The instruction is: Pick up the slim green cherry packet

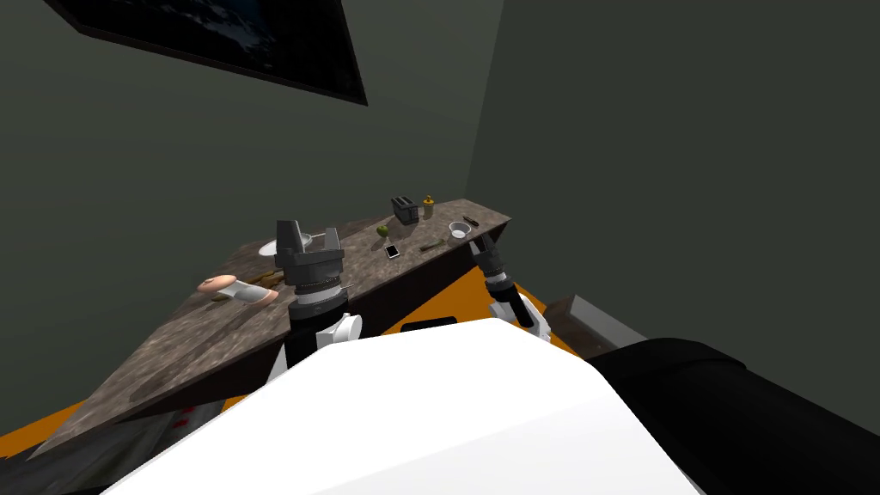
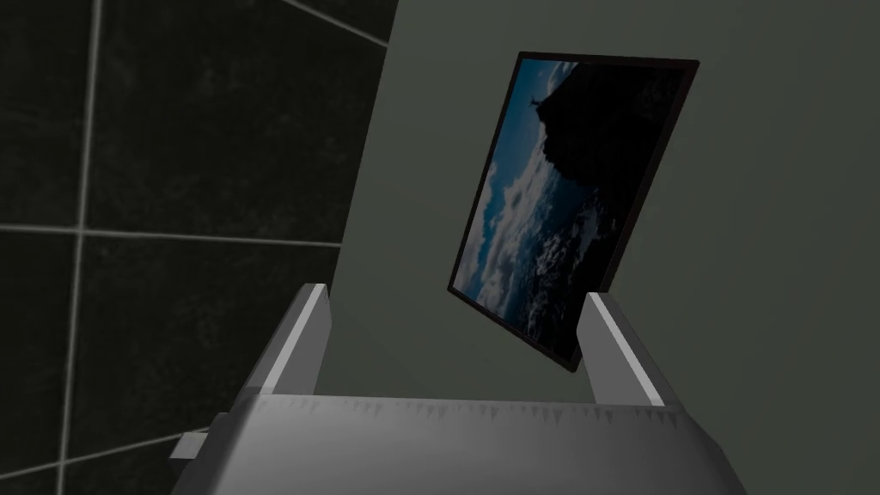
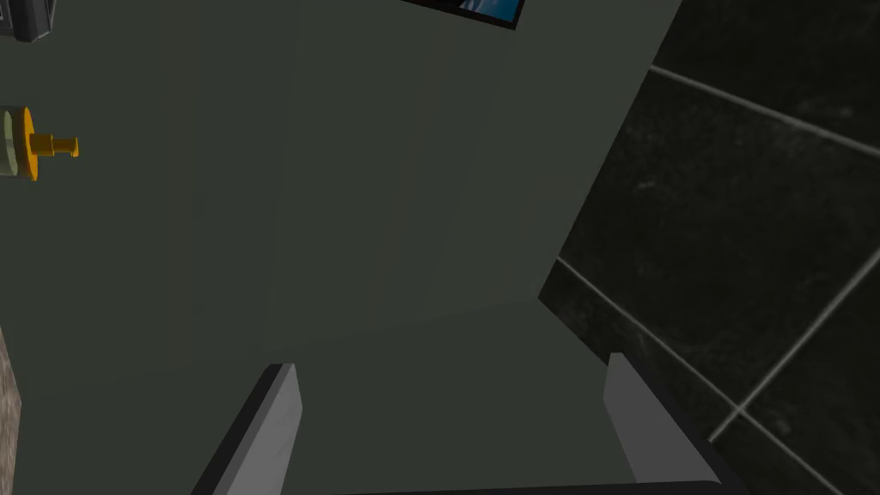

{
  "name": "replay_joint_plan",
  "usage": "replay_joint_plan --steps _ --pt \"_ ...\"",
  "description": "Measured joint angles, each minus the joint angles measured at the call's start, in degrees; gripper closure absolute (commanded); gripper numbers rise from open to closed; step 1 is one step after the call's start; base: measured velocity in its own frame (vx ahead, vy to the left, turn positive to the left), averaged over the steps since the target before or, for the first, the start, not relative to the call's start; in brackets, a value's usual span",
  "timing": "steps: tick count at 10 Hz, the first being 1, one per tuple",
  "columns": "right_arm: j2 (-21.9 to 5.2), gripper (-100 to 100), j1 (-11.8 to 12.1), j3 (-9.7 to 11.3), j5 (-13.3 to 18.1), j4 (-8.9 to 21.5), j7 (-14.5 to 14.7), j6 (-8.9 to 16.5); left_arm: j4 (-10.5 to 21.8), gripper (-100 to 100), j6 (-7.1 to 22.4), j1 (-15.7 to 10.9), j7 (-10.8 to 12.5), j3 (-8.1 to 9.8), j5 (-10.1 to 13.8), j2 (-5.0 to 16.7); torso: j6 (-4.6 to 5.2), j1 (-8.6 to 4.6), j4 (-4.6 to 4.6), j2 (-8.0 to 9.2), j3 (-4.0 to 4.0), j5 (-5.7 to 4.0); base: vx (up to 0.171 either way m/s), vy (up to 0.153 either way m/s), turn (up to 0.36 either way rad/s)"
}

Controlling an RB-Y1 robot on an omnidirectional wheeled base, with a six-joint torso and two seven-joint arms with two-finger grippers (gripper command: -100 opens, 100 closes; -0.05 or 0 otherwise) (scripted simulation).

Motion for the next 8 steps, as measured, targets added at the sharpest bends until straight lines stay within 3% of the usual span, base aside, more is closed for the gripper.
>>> replay_joint_plan --steps 8 --pt "-12.1 -100 0.8 3.3 3.2 7.5 -0.1 -2.3 0.0 0 0.0 0.0 0.0 0.0 0.0 0.0 -0.02 0.02 -0.01 -0.08 -0.04 0.0 -0.048 0.001 0.129"
